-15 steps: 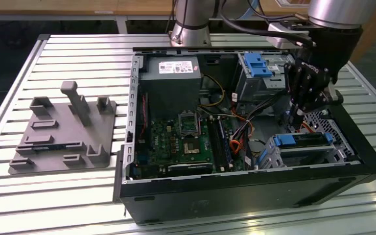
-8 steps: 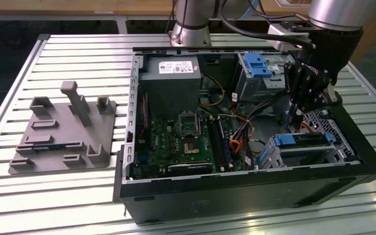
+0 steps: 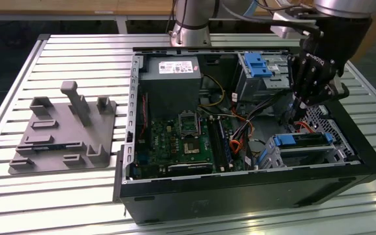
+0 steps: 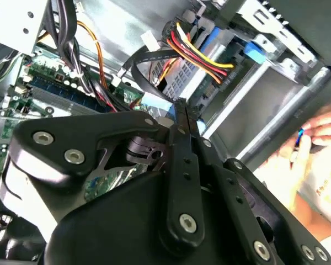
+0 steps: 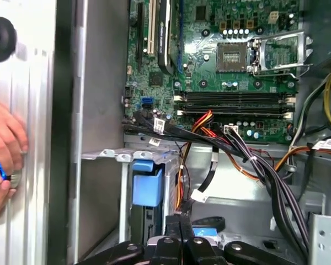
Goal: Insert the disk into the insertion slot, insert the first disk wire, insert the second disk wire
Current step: 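Insert the second disk wire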
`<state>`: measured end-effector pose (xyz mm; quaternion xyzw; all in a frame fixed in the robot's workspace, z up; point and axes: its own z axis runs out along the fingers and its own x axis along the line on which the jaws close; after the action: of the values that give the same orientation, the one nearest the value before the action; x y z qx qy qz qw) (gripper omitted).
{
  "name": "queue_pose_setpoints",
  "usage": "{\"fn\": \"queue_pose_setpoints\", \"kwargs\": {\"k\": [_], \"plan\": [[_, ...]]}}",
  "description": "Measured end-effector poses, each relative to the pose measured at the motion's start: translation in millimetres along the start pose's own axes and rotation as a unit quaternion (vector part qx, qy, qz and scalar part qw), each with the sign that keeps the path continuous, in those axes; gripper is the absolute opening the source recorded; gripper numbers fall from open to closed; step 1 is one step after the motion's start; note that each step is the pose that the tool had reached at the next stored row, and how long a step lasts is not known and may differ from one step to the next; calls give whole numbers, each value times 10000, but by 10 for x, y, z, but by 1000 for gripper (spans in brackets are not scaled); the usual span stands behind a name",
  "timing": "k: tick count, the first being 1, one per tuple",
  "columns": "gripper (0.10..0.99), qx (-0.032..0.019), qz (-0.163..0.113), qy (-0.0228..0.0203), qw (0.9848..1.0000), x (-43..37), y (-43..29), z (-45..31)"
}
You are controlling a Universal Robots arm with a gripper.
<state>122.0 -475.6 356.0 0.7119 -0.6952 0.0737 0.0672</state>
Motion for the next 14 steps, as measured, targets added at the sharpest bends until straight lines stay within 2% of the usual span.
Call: {"fn": "queue_pose_setpoints", "kwargs": {"k": [4, 9, 14], "plan": [[125, 0, -1, 1, 10000, 33, -2, -159], [125, 0, -1, 20, 10000, 22, -2, -166], [125, 0, -1, 22, 10000, 19, -2, -160]]}}
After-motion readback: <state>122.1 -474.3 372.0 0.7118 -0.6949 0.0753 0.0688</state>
